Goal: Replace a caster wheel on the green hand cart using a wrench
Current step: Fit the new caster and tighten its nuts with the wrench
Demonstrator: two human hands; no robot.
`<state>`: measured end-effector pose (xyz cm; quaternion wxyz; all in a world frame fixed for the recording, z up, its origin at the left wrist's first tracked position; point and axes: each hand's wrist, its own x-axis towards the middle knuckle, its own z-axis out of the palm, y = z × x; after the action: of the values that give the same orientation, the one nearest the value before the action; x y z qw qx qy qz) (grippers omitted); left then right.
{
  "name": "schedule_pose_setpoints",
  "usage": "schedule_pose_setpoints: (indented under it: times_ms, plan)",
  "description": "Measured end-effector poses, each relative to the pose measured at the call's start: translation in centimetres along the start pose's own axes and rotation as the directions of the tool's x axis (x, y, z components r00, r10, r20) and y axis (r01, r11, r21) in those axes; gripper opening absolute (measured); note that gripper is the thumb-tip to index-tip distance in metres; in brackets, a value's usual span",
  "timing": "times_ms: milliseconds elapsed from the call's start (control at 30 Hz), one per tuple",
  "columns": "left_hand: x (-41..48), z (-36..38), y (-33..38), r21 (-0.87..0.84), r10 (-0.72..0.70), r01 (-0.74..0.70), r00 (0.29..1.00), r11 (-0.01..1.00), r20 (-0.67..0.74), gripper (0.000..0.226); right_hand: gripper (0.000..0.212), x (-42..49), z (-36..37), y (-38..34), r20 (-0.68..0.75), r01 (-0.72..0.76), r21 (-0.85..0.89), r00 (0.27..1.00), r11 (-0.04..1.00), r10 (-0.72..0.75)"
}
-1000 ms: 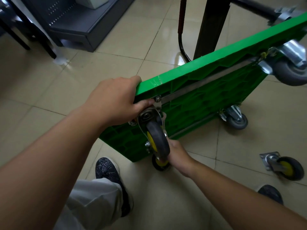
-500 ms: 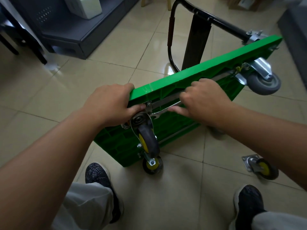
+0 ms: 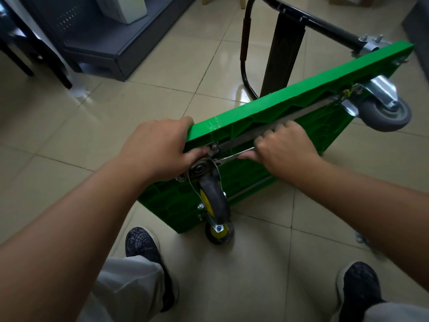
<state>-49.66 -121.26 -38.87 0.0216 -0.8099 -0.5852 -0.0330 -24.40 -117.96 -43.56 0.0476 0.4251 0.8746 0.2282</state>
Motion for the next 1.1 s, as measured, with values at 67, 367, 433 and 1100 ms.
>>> schedule_pose_setpoints:
  times_ms: [67,367,433,1100]
  plan:
    - [0.0,0.0,0.0,-0.003,-0.003,0.003,1.000,1.000,0.008,0.046,0.070,-0.5,2.6,-0.7,0.002,-0.088,0.063,0.996,0.994,0.089]
    - [0.1,0.1,-0.1,0.010,-0.002,0.002,1.000,1.000,-0.012,0.044,0.054,-2.3,7.6,-12.6,0.540,-0.510,0.836,0.830,-0.201,0.140]
    - [0.1,0.2,-0.1,-0.001,0.004,-0.004,1.000,1.000,-0.016,0.045,0.048,-1.4,7.4,-16.1,0.686,-0.484,0.573,0.725,-0.662,0.064]
    - [0.0,0.0,0.0,-0.001,0.006,-0.006,1.000,1.000,-0.021,0.049,0.080,-0.7,-2.1,2.2,0.032,0.031,0.008,0.999,0.999,-0.031]
